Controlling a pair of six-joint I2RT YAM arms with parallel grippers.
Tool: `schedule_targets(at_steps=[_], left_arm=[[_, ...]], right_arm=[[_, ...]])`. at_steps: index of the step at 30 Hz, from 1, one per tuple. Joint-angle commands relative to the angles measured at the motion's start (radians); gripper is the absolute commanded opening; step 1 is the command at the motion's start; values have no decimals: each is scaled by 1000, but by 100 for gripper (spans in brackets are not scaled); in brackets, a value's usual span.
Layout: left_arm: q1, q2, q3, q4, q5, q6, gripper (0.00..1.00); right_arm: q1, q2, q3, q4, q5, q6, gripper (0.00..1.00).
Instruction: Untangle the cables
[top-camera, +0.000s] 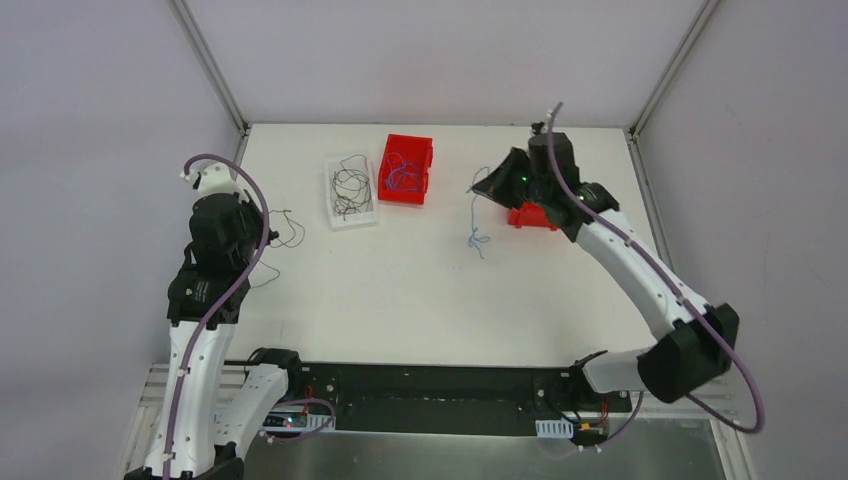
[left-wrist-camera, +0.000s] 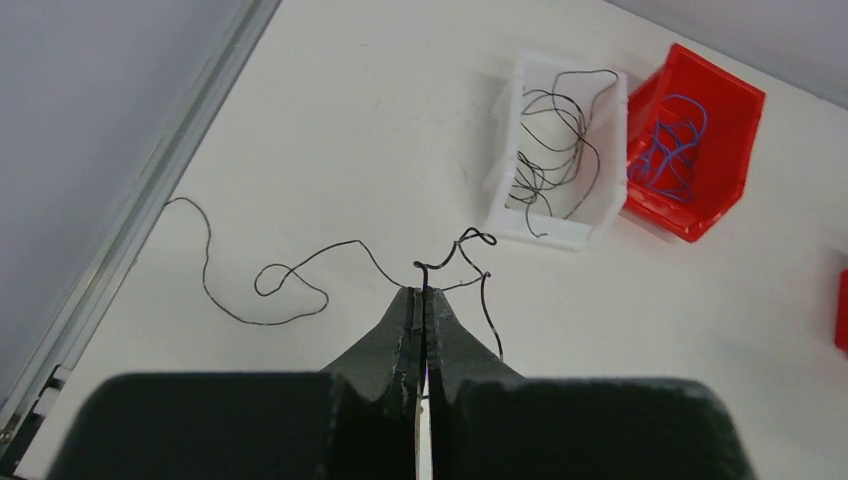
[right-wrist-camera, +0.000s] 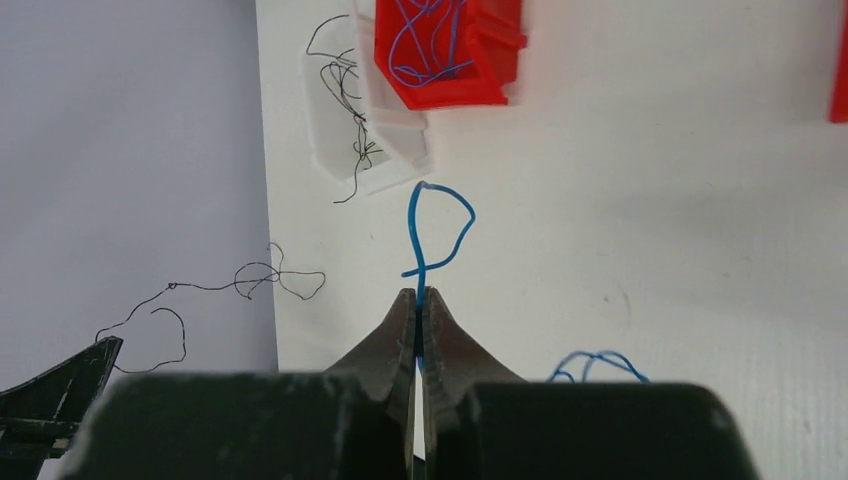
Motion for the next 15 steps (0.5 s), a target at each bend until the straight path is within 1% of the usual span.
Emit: schedule_targets(at_steps=[1, 9, 15], left_arm=[[5, -36, -39, 71, 158, 68, 0], [5, -58, -76, 90, 161, 82, 0], [5, -60, -95, 99, 164, 81, 0]], right_arm=[[79, 192, 181, 63, 0, -41, 0], [125, 628, 579, 119, -25, -41, 0], [125, 925, 964, 23, -34, -37, 0]])
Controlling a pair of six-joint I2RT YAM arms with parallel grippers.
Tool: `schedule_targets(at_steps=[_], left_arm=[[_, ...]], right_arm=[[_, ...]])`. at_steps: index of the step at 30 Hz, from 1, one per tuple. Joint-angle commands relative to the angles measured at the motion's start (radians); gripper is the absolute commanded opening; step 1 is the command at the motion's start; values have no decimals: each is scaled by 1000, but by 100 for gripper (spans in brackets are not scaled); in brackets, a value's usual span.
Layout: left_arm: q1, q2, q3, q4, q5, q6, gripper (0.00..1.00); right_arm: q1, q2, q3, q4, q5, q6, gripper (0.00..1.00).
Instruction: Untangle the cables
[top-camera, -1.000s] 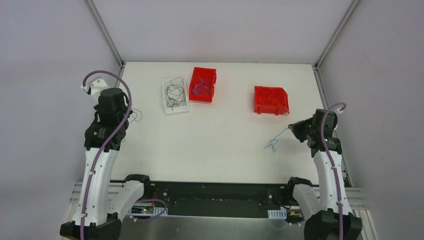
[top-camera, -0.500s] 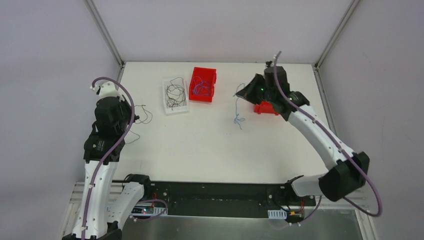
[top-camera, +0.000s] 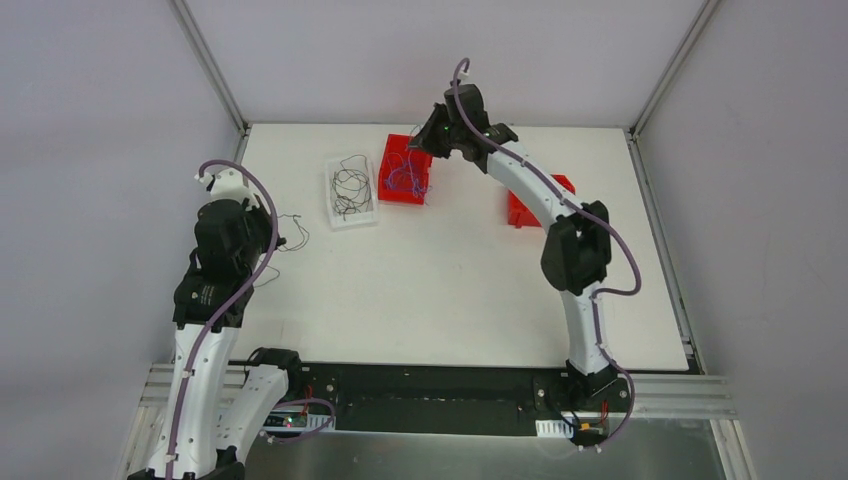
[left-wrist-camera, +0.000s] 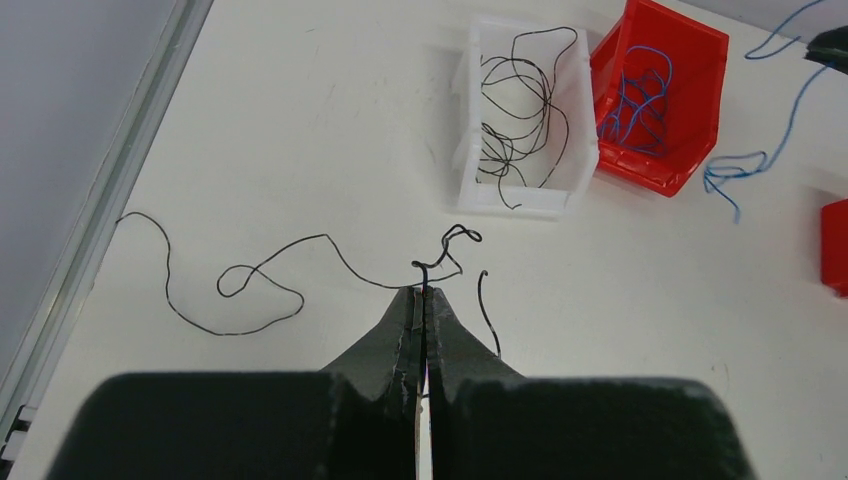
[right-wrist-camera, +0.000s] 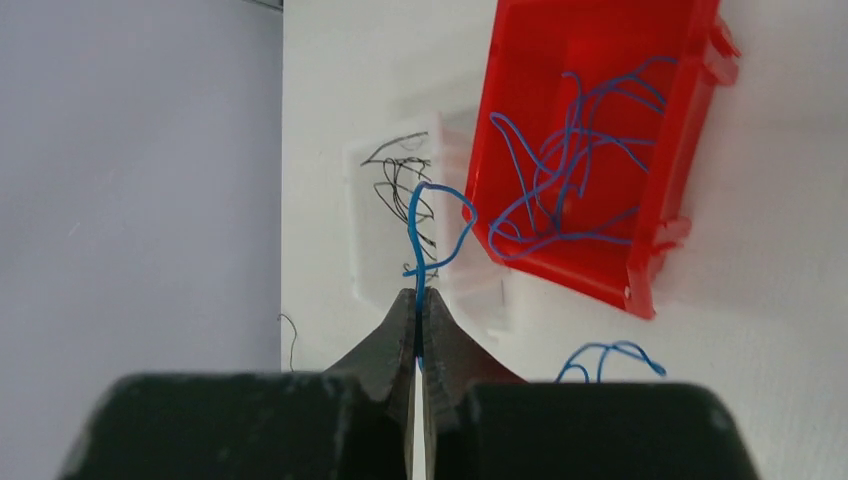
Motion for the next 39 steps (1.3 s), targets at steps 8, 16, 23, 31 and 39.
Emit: schedule_targets(at_steps=[8, 16, 23, 31, 39], left_arm=[[5, 2, -36, 74, 51, 12, 0], [4, 4, -45, 77, 62, 12, 0], [5, 11, -43, 79, 85, 12, 0], [5, 30, -24, 79, 164, 3, 0], [3, 102, 15, 78, 409, -37, 0]], right_arm=[[3, 266, 278, 170, 42, -24, 0], [2, 365, 238, 177, 123, -24, 0], [3, 283, 163, 152, 133, -28, 56], [3, 102, 112, 107, 107, -80, 68], [2, -128, -115, 61, 68, -148, 71]])
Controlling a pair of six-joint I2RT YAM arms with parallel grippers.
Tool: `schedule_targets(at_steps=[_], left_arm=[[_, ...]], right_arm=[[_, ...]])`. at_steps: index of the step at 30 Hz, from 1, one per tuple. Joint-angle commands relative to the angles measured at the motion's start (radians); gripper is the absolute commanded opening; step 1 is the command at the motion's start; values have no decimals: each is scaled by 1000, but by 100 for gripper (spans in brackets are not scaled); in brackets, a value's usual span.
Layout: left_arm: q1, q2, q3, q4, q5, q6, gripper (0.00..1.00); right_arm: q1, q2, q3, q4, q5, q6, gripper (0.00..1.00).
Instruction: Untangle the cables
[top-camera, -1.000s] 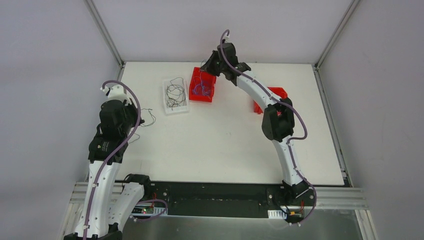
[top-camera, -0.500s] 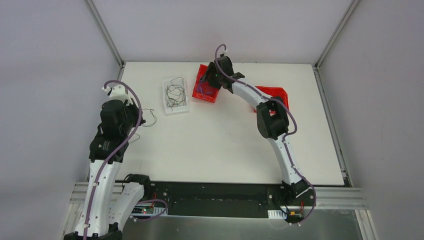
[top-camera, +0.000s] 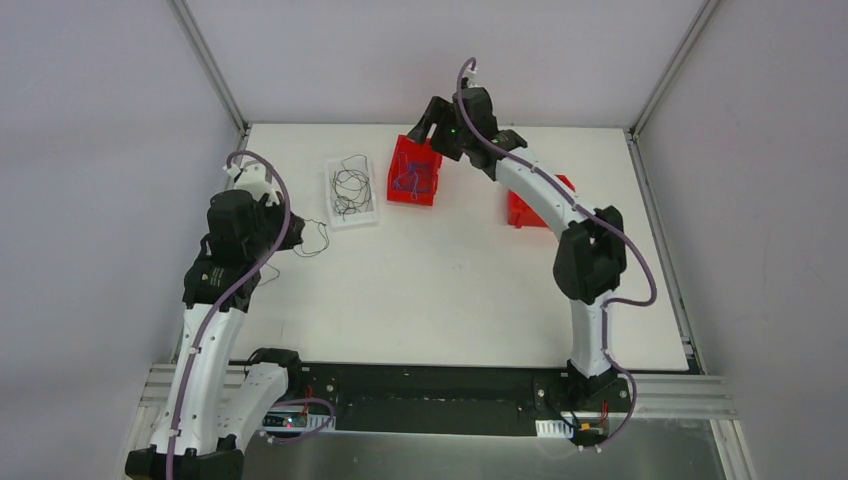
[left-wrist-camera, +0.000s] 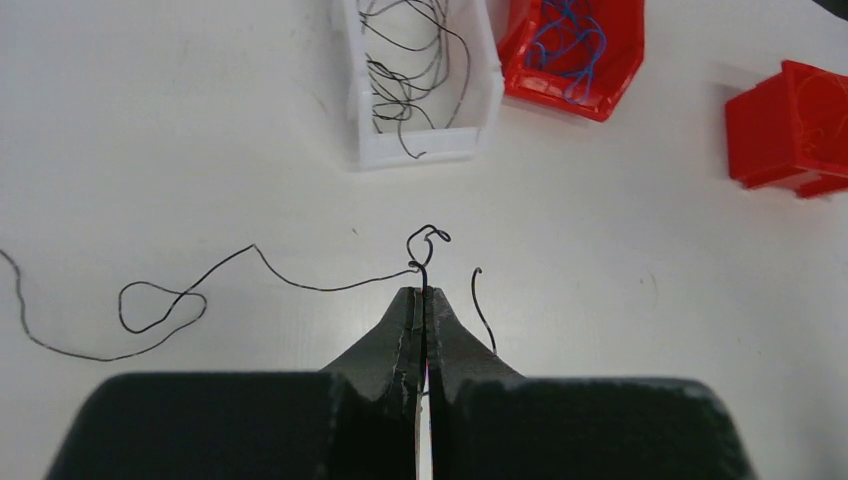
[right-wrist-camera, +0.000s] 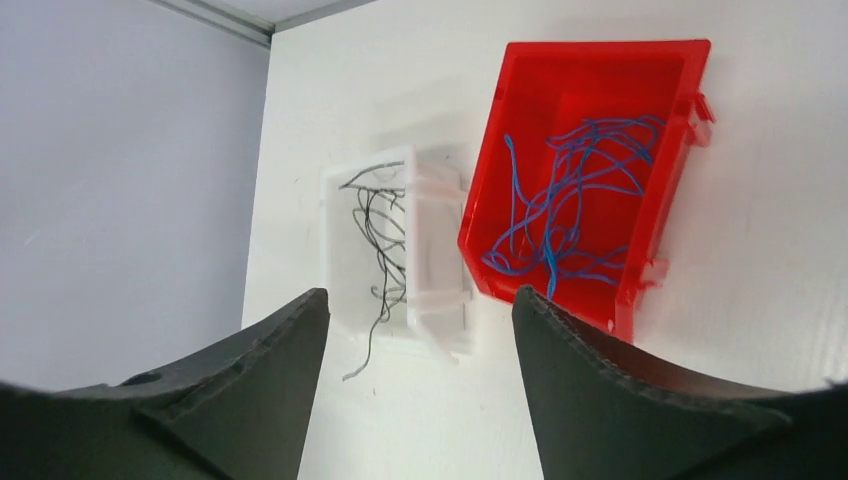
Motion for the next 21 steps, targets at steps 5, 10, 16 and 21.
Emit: schedule_targets(at_steps=[5, 10, 16, 21], left_arm=[[-27, 86, 81, 40, 297, -120, 0], [-173, 129, 164, 39, 284, -184, 0], [-365, 286, 356, 43, 342, -241, 0], [-369, 353, 497, 56, 485, -304, 0]], right_arm=[[-6, -415, -395, -9, 8, -116, 71], [-56, -655, -649, 16, 18, -126, 71], [-102, -844, -870, 22, 40, -126, 71], [-120, -919, -948, 6, 44, -127, 71]])
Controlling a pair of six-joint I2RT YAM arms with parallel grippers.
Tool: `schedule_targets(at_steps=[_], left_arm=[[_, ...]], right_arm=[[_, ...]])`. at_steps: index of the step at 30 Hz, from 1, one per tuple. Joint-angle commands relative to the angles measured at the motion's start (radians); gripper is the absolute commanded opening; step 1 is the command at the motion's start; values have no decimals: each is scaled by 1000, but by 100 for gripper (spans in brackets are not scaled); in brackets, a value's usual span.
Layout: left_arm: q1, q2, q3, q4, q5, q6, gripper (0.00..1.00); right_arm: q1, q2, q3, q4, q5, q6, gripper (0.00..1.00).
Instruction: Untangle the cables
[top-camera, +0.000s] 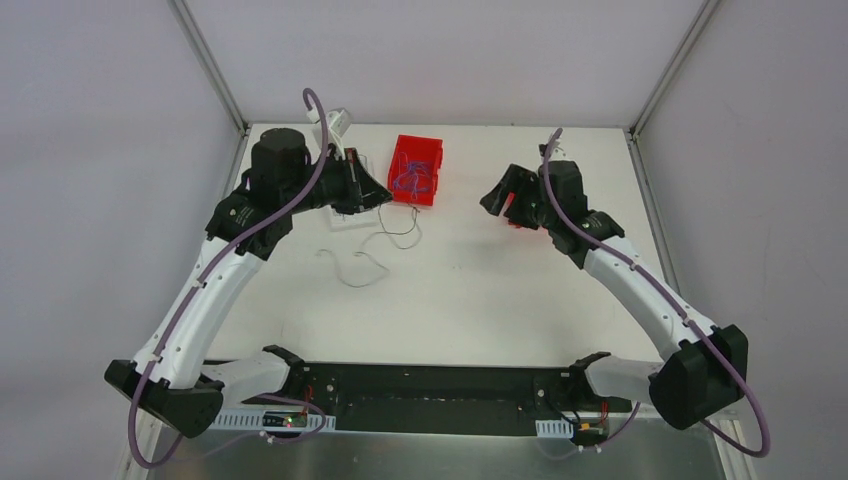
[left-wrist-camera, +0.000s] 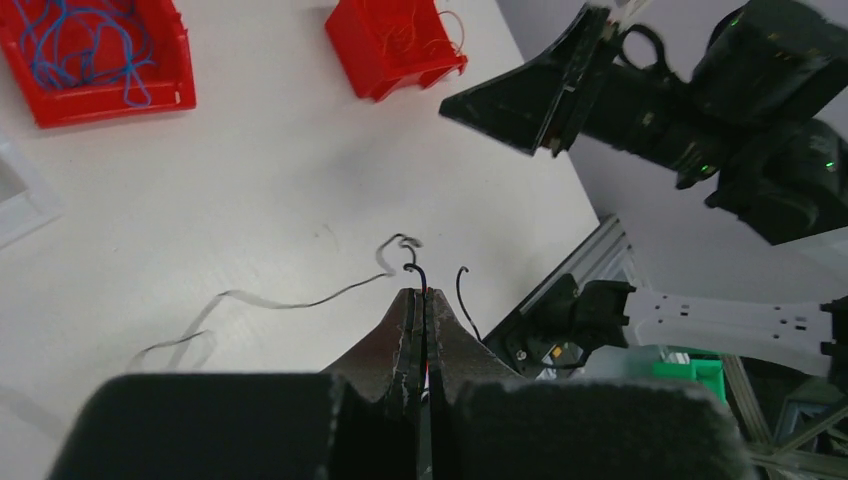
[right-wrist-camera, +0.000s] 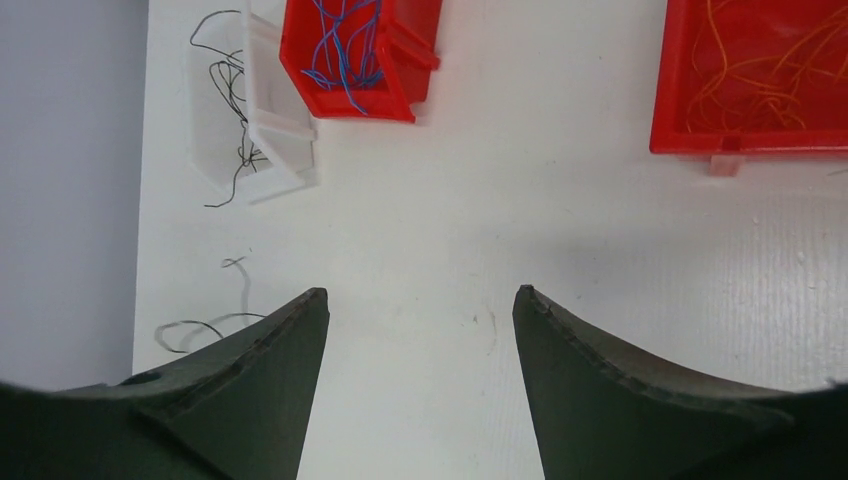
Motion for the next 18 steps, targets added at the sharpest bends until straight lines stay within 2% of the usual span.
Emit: schedule_targets(at_steps=[1, 5, 9, 13, 18], left_arm=[[1, 12, 114, 36, 98, -91, 0], [40, 16, 78, 32, 87, -110, 0], [46, 44, -37, 29, 100, -83, 0], [43, 96, -141, 30, 127, -61, 4], [1, 133, -191, 39, 75, -38, 0]], right_arm=[[-12, -63, -47, 8, 17, -21, 71], [-16, -106, -86, 1, 17, -22, 71], [-20, -138, -110, -13, 48, -19, 72], [-22, -179, -129, -37, 90, -20, 79], [-28, -228, -138, -73, 124, -31, 87]])
